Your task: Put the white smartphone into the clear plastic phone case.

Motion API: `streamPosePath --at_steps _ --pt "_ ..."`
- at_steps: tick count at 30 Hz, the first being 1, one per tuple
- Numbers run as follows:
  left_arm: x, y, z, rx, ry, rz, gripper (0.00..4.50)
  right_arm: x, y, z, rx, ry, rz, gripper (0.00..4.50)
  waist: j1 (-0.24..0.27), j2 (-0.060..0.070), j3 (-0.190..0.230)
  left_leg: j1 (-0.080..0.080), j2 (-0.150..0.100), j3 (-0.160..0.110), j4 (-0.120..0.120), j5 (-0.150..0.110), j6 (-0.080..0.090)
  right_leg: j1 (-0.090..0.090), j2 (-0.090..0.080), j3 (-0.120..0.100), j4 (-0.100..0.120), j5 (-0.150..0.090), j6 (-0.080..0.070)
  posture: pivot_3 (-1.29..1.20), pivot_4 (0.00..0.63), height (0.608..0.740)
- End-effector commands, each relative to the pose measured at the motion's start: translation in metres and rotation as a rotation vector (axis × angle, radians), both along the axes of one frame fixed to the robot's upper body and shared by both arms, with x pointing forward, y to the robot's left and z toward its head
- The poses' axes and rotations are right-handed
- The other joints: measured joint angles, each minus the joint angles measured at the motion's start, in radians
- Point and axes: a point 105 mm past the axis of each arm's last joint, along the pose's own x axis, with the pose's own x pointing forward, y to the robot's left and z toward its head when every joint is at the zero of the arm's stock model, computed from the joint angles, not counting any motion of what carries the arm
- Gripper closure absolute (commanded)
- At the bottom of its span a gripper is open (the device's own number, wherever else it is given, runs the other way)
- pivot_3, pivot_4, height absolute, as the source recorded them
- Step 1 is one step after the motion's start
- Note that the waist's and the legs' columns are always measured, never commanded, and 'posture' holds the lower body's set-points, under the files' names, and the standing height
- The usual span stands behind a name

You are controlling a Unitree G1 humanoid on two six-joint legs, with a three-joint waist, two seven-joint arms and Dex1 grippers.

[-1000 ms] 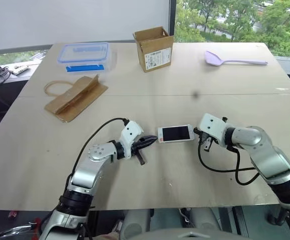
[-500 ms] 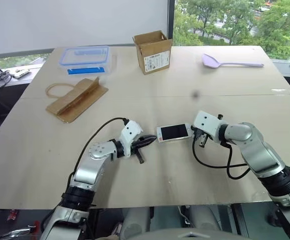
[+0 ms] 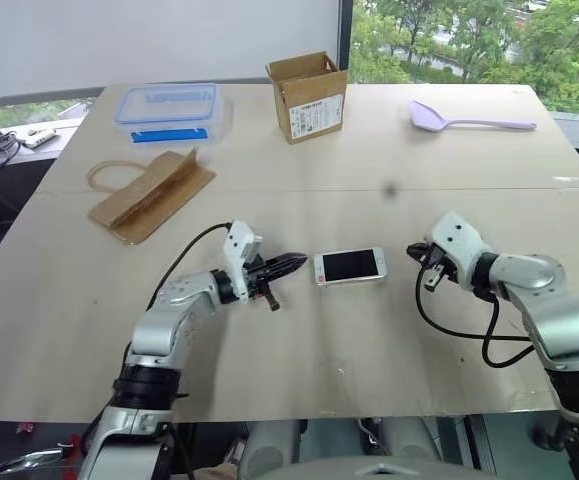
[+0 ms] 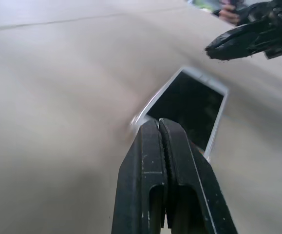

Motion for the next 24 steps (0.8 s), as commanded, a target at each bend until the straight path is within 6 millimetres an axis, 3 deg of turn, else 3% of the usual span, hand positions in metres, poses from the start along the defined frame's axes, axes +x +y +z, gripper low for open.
streamPosePath --at_steps 1,4,10,17,24 --pt "0.005 -0.026 0.0 0.02 -0.016 -0.042 4.48 -0.001 0.014 0.017 0.087 -0.046 0.042 4.5 -0.002 0.0 0.0 0.0 0.0 0.001 0.0 0.0 0.0 0.0 0.0 0.0 0.0 0.0 0.0 0.0 0.15 0.74" --pt "0.007 -0.042 -0.009 0.087 -0.011 -0.077 4.48 0.003 0.033 0.01 0.121 -0.01 0.096 4.5 -0.014 -0.001 0.0 0.001 0.0 0.002 0.0 0.0 0.0 0.0 0.001 0.0 0.001 0.0 0.0 0.0 0.15 0.74" --pt "0.002 -0.037 -0.025 0.192 0.011 -0.075 4.48 0.004 0.05 -0.012 0.089 0.078 0.177 4.5 -0.013 0.0 0.0 0.002 0.002 0.002 -0.001 0.0 0.0 0.0 0.003 0.0 0.002 0.0 -0.001 0.0 0.15 0.74" --pt "-0.001 -0.036 -0.028 0.199 0.022 -0.034 4.48 0.006 0.032 -0.06 -0.11 0.245 0.166 4.5 -0.008 -0.001 -0.001 0.005 0.002 0.001 0.0 0.0 0.0 0.003 0.002 0.0 0.001 0.0 0.0 0.0 0.15 0.74" --pt "-0.003 -0.038 -0.032 0.2 0.022 -0.017 4.48 -0.006 0.022 -0.108 -0.226 0.534 0.144 4.5 -0.007 -0.005 -0.018 0.023 0.005 -0.003 -0.002 0.0 0.0 0.021 0.002 -0.002 -0.003 -0.006 0.0 0.0 0.15 0.74"
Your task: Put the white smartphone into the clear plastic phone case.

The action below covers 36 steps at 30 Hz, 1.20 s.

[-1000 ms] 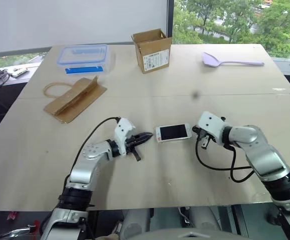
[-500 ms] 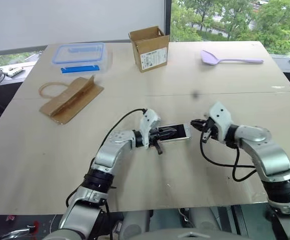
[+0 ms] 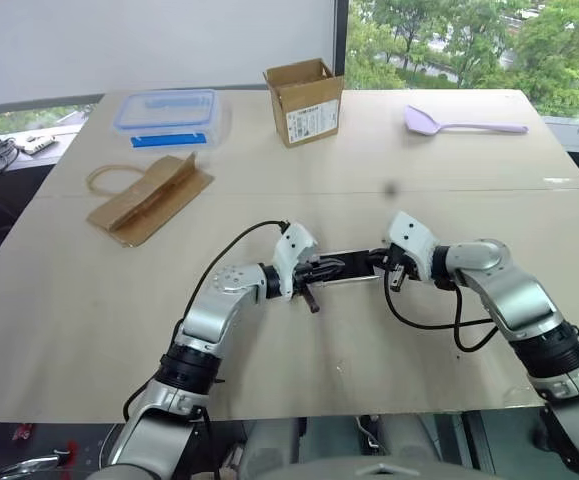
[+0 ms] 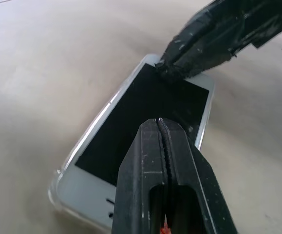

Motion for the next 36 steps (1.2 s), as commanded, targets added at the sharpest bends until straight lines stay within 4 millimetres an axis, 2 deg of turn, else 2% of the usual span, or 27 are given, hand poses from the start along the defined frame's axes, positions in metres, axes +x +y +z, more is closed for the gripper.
streamPosePath --at_steps 1,7,11,14,19,22,24,27,34,36 --pt "-0.004 -0.003 -0.006 0.019 0.006 -0.001 4.48 -0.025 -0.028 -0.078 -0.192 0.33 -0.085 4.5 0.001 -0.003 -0.013 0.001 0.0 -0.001 0.0 0.0 0.0 0.001 -0.001 -0.001 -0.001 0.0 0.0 0.0 0.15 0.74" --pt "-0.002 -0.005 -0.008 0.02 0.002 0.016 4.48 -0.046 -0.051 -0.125 -0.293 0.544 -0.142 4.5 0.004 -0.001 -0.041 0.006 0.0 -0.004 -0.003 -0.003 -0.004 0.01 -0.005 -0.005 -0.009 0.0 0.0 0.0 0.15 0.74" --pt "-0.002 -0.007 -0.009 0.013 0.001 0.025 4.48 -0.053 -0.067 -0.149 -0.367 0.589 -0.18 4.5 0.005 -0.007 -0.055 0.013 -0.001 -0.006 -0.005 -0.003 -0.005 0.018 -0.006 -0.006 -0.013 -0.001 0.0 0.0 0.15 0.74" --pt "-0.001 -0.01 -0.009 0.007 0.002 0.032 4.48 -0.057 -0.072 -0.16 -0.399 0.593 -0.184 4.5 0.003 -0.007 -0.07 0.016 0.0 -0.01 -0.005 -0.005 -0.007 0.025 -0.01 -0.005 -0.017 -0.002 0.003 0.0 0.15 0.74" --pt "-0.003 -0.012 -0.011 0.001 0.006 0.034 4.48 -0.061 -0.061 -0.159 -0.351 0.556 -0.139 4.5 0.001 -0.002 -0.076 0.015 -0.001 -0.012 -0.005 -0.005 -0.007 0.026 -0.014 -0.006 -0.018 -0.003 0.004 0.0 0.15 0.74" --pt "-0.003 -0.012 -0.013 0.0 0.011 0.035 4.48 -0.061 -0.038 -0.142 -0.197 0.487 -0.053 4.5 0.002 -0.001 -0.076 0.013 -0.002 -0.015 -0.005 -0.005 -0.007 0.026 -0.014 -0.007 -0.021 -0.003 0.004 0.0 0.15 0.74" --pt "-0.002 -0.012 -0.015 0.002 0.014 0.036 4.48 -0.067 -0.031 -0.132 -0.157 0.454 0.014 4.5 0.0 0.0 -0.076 0.012 -0.003 -0.017 -0.005 -0.006 -0.007 0.026 -0.014 -0.008 -0.022 -0.003 0.004 0.0 0.15 0.74" --pt "-0.002 -0.014 -0.015 0.002 0.015 0.032 4.48 -0.071 -0.038 -0.136 -0.207 0.426 0.037 4.5 -0.002 0.0 -0.075 0.014 -0.004 -0.017 -0.021 -0.006 -0.007 0.025 -0.015 -0.008 -0.03 -0.003 0.004 0.0 0.15 0.74" --pt "0.001 -0.014 -0.017 0.007 0.013 0.027 4.48 -0.069 -0.053 -0.148 -0.334 0.361 0.086 4.5 -0.001 0.0 -0.074 0.015 0.0 -0.019 -0.025 -0.008 -0.01 0.023 -0.006 -0.014 -0.03 -0.009 -0.003 0.0 0.15 0.74" --pt "0.001 -0.014 -0.016 0.001 0.003 0.029 4.48 -0.067 -0.054 -0.148 -0.322 0.329 0.073 4.5 0.0 0.0 -0.074 0.016 0.002 -0.02 -0.025 -0.01 -0.013 0.024 -0.006 -0.016 -0.03 -0.01 -0.004 0.0 0.15 0.74"
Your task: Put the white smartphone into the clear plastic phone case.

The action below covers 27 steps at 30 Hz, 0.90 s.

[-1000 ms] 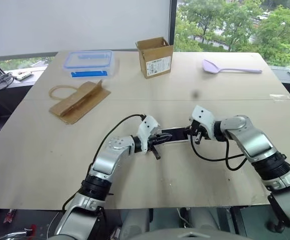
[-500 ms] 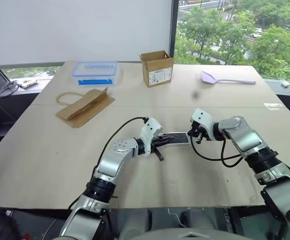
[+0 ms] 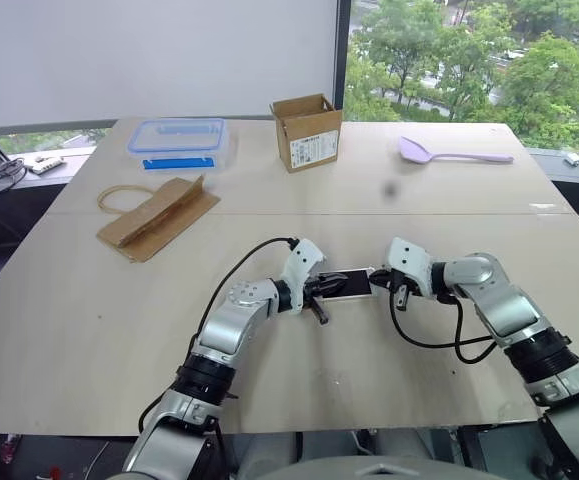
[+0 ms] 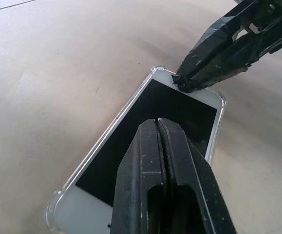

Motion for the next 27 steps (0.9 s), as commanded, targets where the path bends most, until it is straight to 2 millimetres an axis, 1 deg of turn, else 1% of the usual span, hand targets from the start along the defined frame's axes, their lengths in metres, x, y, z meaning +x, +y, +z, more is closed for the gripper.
streamPosePath --at_steps 1,3,4,5,6,7,8,9,10,11,12,13,15,16,17,18,19,20,22,27 --pt "0.003 -0.003 0.011 -0.021 -0.058 -0.012 4.48 -0.053 -0.044 -0.107 -0.255 0.333 -0.078 4.5 0.001 0.0 0.001 0.0 0.0 -0.001 0.0 0.0 0.0 0.0 0.0 0.0 0.0 0.0 0.0 0.0 0.15 0.74" --pt "0.004 -0.002 0.021 -0.081 -0.089 0.006 4.48 -0.033 -0.027 -0.082 -0.029 0.207 -0.156 4.5 0.001 -0.002 0.003 0.0 0.001 -0.001 0.0 0.0 -0.001 0.0 -0.001 0.0 0.0 0.0 0.0 0.0 0.15 0.74" --pt "0.005 0.0 0.027 -0.108 -0.113 0.018 4.48 -0.023 -0.021 -0.063 0.098 0.127 -0.191 4.5 0.001 -0.004 0.006 0.0 0.001 -0.002 0.0 0.0 -0.001 0.0 -0.001 0.0 0.0 -0.001 0.0 0.0 0.15 0.74" --pt "0.005 0.002 0.033 -0.132 -0.135 0.028 4.48 -0.016 -0.021 -0.047 0.191 0.059 -0.23 4.5 0.0 -0.004 0.011 -0.001 0.002 -0.002 0.001 0.0 -0.001 0.0 -0.001 0.0 0.0 -0.001 0.0 0.0 0.15 0.74" --pt "0.006 0.003 0.036 -0.143 -0.149 0.034 4.48 -0.013 -0.022 -0.038 0.235 0.021 -0.25 4.5 0.001 -0.002 0.022 -0.001 0.002 -0.002 0.001 0.0 -0.001 -0.001 -0.002 0.0 0.0 -0.001 0.0 0.0 0.15 0.74" --pt "0.007 0.006 0.041 -0.166 -0.169 0.058 4.48 -0.008 -0.027 -0.022 0.307 -0.03 -0.296 4.5 0.001 0.0 0.029 -0.004 0.003 -0.003 0.001 0.0 -0.001 -0.001 -0.002 -0.001 -0.001 0.0 0.0 0.0 0.15 0.74" --pt "0.009 0.01 0.045 -0.188 -0.177 0.083 4.48 -0.005 -0.033 -0.01 0.365 -0.069 -0.345 4.5 0.001 0.01 0.04 -0.004 0.003 -0.002 0.002 0.0 -0.001 -0.002 -0.003 -0.001 -0.001 0.0 0.0 0.0 0.15 0.74" --pt "0.01 0.013 0.05 -0.221 -0.179 0.101 4.49 -0.004 -0.038 0.001 0.419 -0.096 -0.375 4.2 0.003 0.013 0.042 -0.01 0.003 0.001 0.002 0.0 0.0 -0.008 -0.005 0.0 -0.001 0.0 0.0 0.0 0.15 0.74" --pt "0.008 0.016 0.055 -0.257 -0.178 0.101 4.08 -0.007 -0.045 0.012 0.469 -0.115 -0.403 3.87 0.005 0.015 0.046 -0.017 0.002 0.001 0.002 0.0 0.0 -0.015 -0.004 0.0 0.0 0.0 0.001 0.0 0.15 0.74" --pt "0.005 0.019 0.058 -0.273 -0.179 0.097 3.96 -0.011 -0.048 0.018 0.492 -0.127 -0.41 3.72 0.009 0.017 0.051 -0.022 0.002 0.001 0.004 0.004 0.003 -0.02 -0.003 -0.001 0.002 0.004 0.0 0.0 0.15 0.74" --pt "0.003 0.021 0.059 -0.269 -0.182 0.091 3.69 -0.016 -0.053 0.023 0.503 -0.138 -0.414 3.27 0.015 0.018 0.052 -0.023 0.002 0.001 0.006 0.005 0.003 -0.021 0.0 -0.001 0.003 0.009 -0.001 0.0 0.15 0.74" --pt "0.001 0.023 0.058 -0.262 -0.184 0.087 3.26 -0.019 -0.055 0.025 0.506 -0.145 -0.416 2.81 0.019 0.019 0.054 -0.026 0.002 0.0 0.005 0.005 0.002 -0.023 0.003 -0.003 0.003 0.013 -0.002 0.0 0.15 0.74" --pt "-0.002 0.029 0.059 -0.265 -0.177 0.089 2.32 -0.029 -0.06 0.029 0.508 -0.148 -0.414 1.9 0.02 0.02 0.055 -0.037 -0.001 0.002 0.005 0.006 0.002 -0.035 0.007 -0.004 0.003 0.012 -0.003 0.0 0.15 0.74" --pt "-0.004 0.034 0.059 -0.266 -0.175 0.089 1.85 -0.034 -0.064 0.031 0.508 -0.148 -0.419 1.41 0.021 0.02 0.056 -0.039 -0.002 0.002 0.004 0.008 -0.002 -0.037 0.008 -0.004 0.003 0.012 -0.002 0.0 0.15 0.74" --pt "-0.007 0.039 0.059 -0.263 -0.174 0.089 1.35 -0.04 -0.069 0.033 0.505 -0.148 -0.427 0.92 0.023 0.02 0.057 -0.039 -0.003 0.003 0.004 0.008 -0.002 -0.037 0.007 -0.004 0.003 0.01 0.0 0.0 0.15 0.74" --pt "-0.01 0.044 0.06 -0.26 -0.174 0.089 0.97 -0.045 -0.074 0.035 0.5 -0.152 -0.435 0.5 0.025 0.02 0.061 -0.039 -0.004 0.004 0.004 0.008 -0.002 -0.037 0.005 -0.004 0.002 0.009 0.002 0.0 0.15 0.74" --pt "-0.012 0.048 0.06 -0.261 -0.172 0.091 0.4 -0.048 -0.079 0.037 0.496 -0.162 -0.451 0.03 0.026 0.019 0.063 -0.04 -0.005 0.005 0.004 0.007 -0.001 -0.037 0.004 -0.003 0.002 0.008 0.003 0.0 0.15 0.74" --pt "-0.015 0.052 0.06 -0.263 -0.17 0.092 0.05 -0.051 -0.083 0.038 0.496 -0.167 -0.468 0.0 0.026 0.019 0.066 -0.04 -0.006 0.007 0.004 0.005 0.002 -0.037 0.003 -0.003 0.001 0.008 0.003 0.0 0.15 0.74" --pt "-0.022 0.06 0.059 -0.258 -0.169 0.095 0.05 -0.057 -0.092 0.041 0.485 -0.187 -0.5 0.0 0.027 0.018 0.073 -0.039 -0.007 0.01 0.004 0.003 0.005 -0.036 0.001 -0.003 0.002 0.007 0.004 0.0 0.15 0.74" --pt "-0.046 0.075 0.051 -0.223 -0.133 0.089 0.05 -0.07 -0.113 0.045 0.442 -0.238 -0.566 0.0 0.027 0.017 0.079 -0.038 -0.005 0.011 0.005 0.003 0.006 -0.036 0.001 -0.002 0.002 0.005 0.008 0.0 0.15 0.74"
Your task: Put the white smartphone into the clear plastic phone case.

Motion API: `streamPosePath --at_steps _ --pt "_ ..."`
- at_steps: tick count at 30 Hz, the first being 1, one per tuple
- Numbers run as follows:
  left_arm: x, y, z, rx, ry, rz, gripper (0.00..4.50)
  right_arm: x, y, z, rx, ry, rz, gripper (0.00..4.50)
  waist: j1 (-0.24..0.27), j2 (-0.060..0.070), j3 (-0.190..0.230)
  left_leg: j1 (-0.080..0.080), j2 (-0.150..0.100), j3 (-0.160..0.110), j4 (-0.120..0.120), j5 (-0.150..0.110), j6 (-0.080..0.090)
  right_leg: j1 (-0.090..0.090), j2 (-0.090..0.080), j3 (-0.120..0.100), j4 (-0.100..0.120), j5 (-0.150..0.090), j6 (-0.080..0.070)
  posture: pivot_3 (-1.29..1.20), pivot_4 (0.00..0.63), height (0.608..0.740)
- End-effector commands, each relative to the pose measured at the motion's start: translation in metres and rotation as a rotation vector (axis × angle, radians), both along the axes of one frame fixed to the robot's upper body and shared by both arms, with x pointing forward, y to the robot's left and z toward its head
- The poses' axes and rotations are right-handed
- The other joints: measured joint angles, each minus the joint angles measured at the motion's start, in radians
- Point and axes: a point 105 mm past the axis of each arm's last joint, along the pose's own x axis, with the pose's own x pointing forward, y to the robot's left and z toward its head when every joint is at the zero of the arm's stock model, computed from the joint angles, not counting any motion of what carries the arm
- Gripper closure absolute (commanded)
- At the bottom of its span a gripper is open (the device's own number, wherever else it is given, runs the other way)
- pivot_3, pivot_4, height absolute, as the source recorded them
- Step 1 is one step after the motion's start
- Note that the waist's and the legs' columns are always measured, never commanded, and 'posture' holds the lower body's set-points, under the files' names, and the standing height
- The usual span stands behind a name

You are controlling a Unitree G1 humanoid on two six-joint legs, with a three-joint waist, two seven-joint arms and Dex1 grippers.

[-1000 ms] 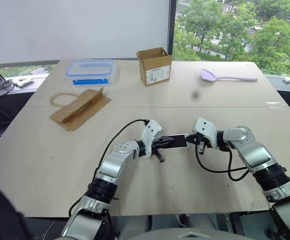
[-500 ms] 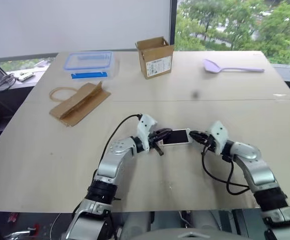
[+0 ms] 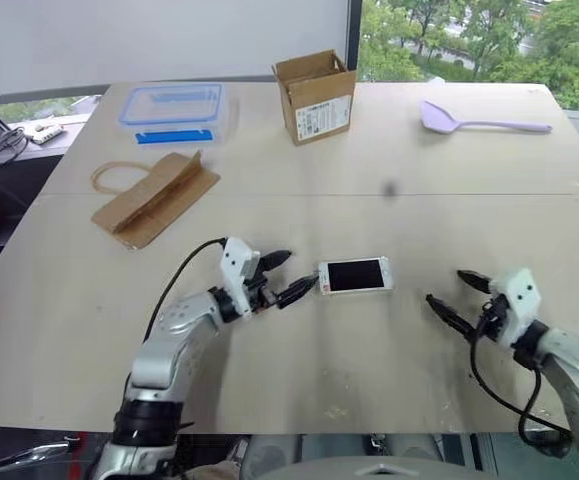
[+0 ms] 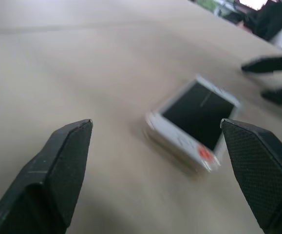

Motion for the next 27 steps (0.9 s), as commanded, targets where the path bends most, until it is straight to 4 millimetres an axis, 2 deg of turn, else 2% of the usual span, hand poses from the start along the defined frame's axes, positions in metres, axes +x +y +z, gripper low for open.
streamPosePath --at_steps 1,4,9,12,17,19,22,25,27 --pt "-0.016 0.005 0.011 0.009 -0.033 -0.034 0.05 -0.007 -0.013 0.017 -0.039 -0.073 -0.043 0.0 0.0 0.0 0.0 0.0 0.001 0.0 0.0 0.0 0.0 0.0 0.0 0.0 0.0 -0.001 -0.001 0.0 0.15 0.74" --pt "-0.029 0.011 0.005 0.025 -0.006 -0.034 0.05 -0.014 -0.025 0.015 -0.064 -0.075 -0.089 0.0 0.001 0.0 0.0 0.001 0.003 0.0 0.001 0.0 0.0 0.001 0.001 0.0 0.001 -0.002 -0.004 0.0 0.15 0.74" --pt "-0.04 0.019 -0.003 0.025 0.013 0.011 0.05 -0.022 -0.039 0.018 -0.095 -0.1 -0.143 0.0 0.001 0.0 0.0 0.001 0.003 0.002 0.001 0.0 0.0 0.001 0.001 0.002 0.001 -0.002 -0.004 0.0 0.15 0.74" --pt "-0.036 0.025 -0.001 0.004 0.006 0.077 0.05 -0.025 -0.041 0.02 -0.101 -0.118 -0.152 0.0 0.001 0.0 0.0 0.002 0.003 0.002 0.002 0.0 0.0 0.001 0.001 0.001 0.001 -0.002 -0.004 0.0 0.15 0.74" --pt "-0.017 0.046 0.01 -0.09 -0.008 0.269 0.05 -0.029 -0.04 0.022 -0.092 -0.141 -0.145 0.0 0.002 -0.001 0.0 0.002 0.003 0.002 0.004 0.0 0.0 0.001 0.001 0.002 0.005 -0.001 -0.002 0.0 0.15 0.74" --pt "-0.02 0.045 0.013 -0.083 -0.009 0.256 0.05 -0.03 -0.037 0.022 -0.092 -0.143 -0.135 0.0 0.001 -0.001 0.0 0.002 0.003 0.002 0.008 0.0 0.0 0.001 0.002 0.001 0.008 -0.001 -0.002 0.0 0.15 0.74" --pt "-0.037 0.036 0.007 -0.038 0.033 0.139 0.05 -0.029 -0.035 0.021 -0.099 -0.145 -0.123 0.0 -0.002 -0.001 0.0 0.002 0.003 0.004 0.011 0.0 0.0 0.001 0.002 0.003 0.012 -0.002 -0.004 0.0 0.15 0.74" --pt "-0.058 0.034 -0.005 0.023 0.089 0.05 0.05 -0.024 -0.032 0.019 -0.098 -0.149 -0.125 0.0 -0.004 -0.001 0.0 0.003 0.005 0.005 0.014 0.0 0.0 0.0 0.002 0.006 0.014 -0.002 -0.004 0.0 0.15 0.74" --pt "-0.06 0.036 -0.004 0.022 0.097 0.054 0.05 -0.02 -0.028 0.02 -0.093 -0.154 -0.117 0.0 -0.003 0.0 0.0 0.004 0.006 0.004 0.015 0.0 0.0 0.0 0.002 0.008 0.015 -0.002 -0.004 0.0 0.15 0.74"
